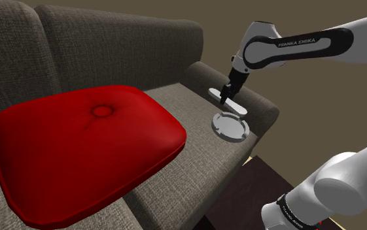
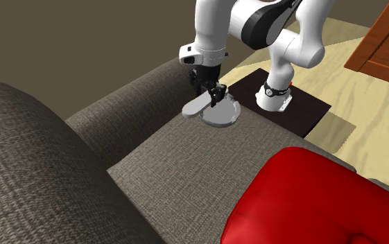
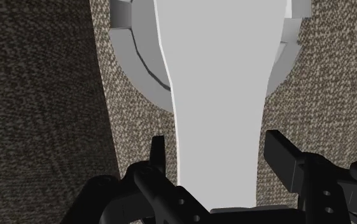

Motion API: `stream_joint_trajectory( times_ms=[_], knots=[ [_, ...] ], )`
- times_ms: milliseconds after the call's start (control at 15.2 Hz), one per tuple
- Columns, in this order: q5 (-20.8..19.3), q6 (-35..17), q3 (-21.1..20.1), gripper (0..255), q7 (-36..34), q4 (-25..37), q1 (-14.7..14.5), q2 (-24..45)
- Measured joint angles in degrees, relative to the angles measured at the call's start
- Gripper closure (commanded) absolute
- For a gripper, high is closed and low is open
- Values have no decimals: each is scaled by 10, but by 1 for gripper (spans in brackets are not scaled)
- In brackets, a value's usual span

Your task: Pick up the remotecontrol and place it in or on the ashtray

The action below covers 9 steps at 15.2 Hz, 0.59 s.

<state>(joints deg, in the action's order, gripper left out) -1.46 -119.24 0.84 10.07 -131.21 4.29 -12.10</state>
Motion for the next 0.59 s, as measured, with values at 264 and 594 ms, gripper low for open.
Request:
stream_joint_trajectory(
  times_ms=[264, 594],
  knots=[
    [-8, 2, 16, 255, 24, -75, 12, -78],
    [-14, -17, 25, 255, 35, -138, 20, -122]
  ],
)
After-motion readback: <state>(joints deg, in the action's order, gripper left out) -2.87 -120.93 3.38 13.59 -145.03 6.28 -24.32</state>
